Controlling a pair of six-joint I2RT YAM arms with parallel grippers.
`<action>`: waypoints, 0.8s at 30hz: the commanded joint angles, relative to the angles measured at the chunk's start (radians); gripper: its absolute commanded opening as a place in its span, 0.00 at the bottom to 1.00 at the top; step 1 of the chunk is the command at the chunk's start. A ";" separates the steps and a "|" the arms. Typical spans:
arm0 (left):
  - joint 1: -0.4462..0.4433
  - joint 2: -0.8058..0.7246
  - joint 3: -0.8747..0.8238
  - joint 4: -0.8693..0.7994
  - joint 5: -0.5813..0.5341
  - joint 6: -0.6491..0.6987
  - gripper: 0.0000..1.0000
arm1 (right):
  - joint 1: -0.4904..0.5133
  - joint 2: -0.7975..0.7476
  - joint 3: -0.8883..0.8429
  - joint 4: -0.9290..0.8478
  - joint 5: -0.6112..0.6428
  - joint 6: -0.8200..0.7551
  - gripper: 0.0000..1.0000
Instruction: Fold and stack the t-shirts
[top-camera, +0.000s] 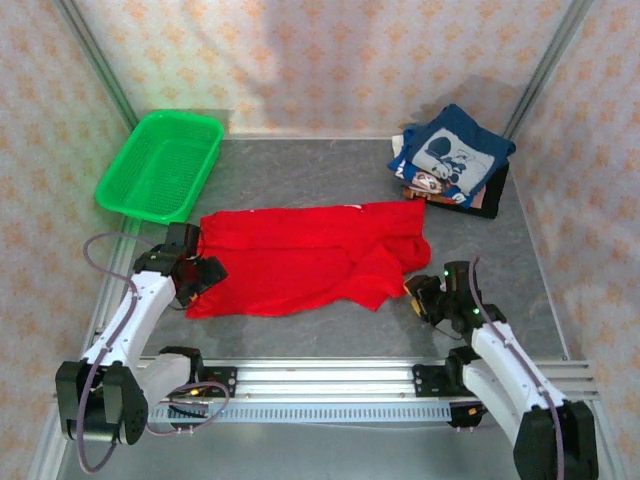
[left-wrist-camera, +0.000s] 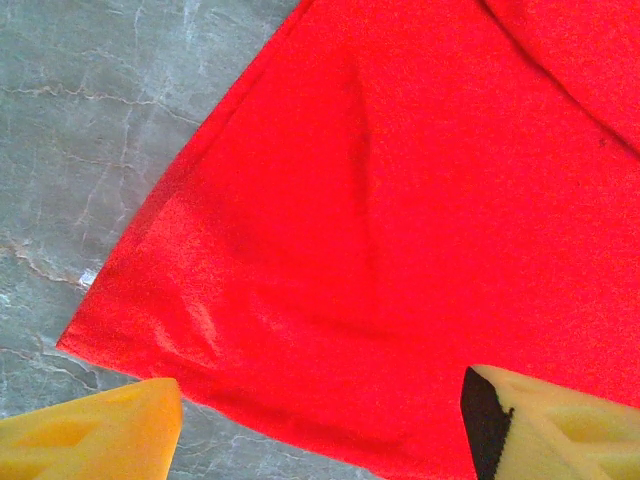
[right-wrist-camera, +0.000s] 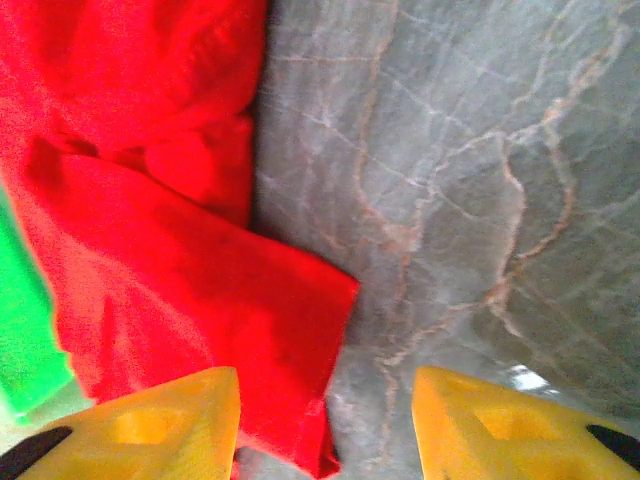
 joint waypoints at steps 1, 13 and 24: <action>0.012 0.015 -0.016 -0.002 -0.008 0.019 0.75 | -0.004 -0.066 -0.065 0.190 -0.016 0.229 0.50; 0.011 0.037 -0.022 0.014 -0.005 0.026 0.75 | -0.004 0.002 -0.174 0.442 -0.026 0.484 0.50; 0.013 0.051 -0.033 0.030 -0.005 0.025 0.75 | -0.004 0.114 -0.131 0.414 -0.086 0.469 0.50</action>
